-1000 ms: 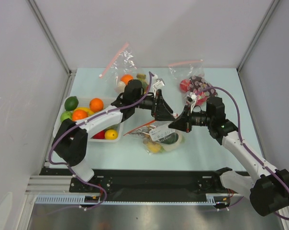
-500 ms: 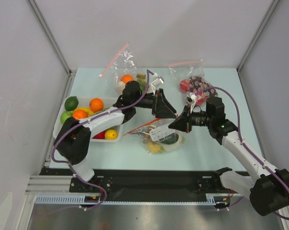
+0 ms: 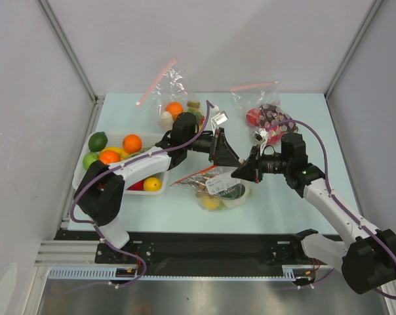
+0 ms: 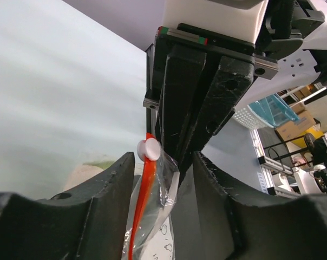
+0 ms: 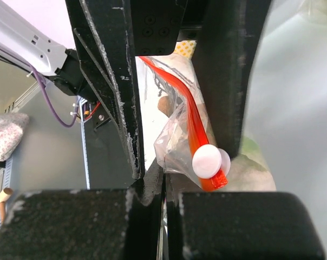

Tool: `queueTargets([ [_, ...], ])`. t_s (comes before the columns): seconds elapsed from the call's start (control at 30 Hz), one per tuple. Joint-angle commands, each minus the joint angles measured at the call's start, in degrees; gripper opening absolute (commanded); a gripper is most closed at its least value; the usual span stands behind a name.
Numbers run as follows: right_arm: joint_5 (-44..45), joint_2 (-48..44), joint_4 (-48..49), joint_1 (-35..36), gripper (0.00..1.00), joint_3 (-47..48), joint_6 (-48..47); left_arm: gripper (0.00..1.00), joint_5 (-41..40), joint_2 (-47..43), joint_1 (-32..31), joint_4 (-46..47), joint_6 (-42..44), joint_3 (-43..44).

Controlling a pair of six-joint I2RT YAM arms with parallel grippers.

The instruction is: Open the zip-top bag and remove the fake food

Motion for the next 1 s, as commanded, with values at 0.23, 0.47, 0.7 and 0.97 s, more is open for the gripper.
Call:
queueTargets([
  [0.23, -0.9, -0.6, 2.6, 0.4, 0.0, 2.3, -0.6, 0.17, 2.1, -0.2, -2.1, 4.4, -1.5, 0.8],
  [0.47, 1.0, -1.0, 1.3, 0.3, 0.0, 2.7, -1.5, 0.0, 0.6, -3.4, -2.2, -1.0, 2.6, -0.2],
  [0.7, 8.4, -3.2, -0.9, -0.6, 0.0, 2.7, -2.2, 0.0, -1.6, -7.9, -1.1, -4.2, 6.3, -0.6],
  [0.97, 11.9, -6.7, 1.3, -4.1, 0.0, 1.2, -0.2, 0.0, -1.2, -8.5, -1.0, -8.5, 9.1, -1.3],
])
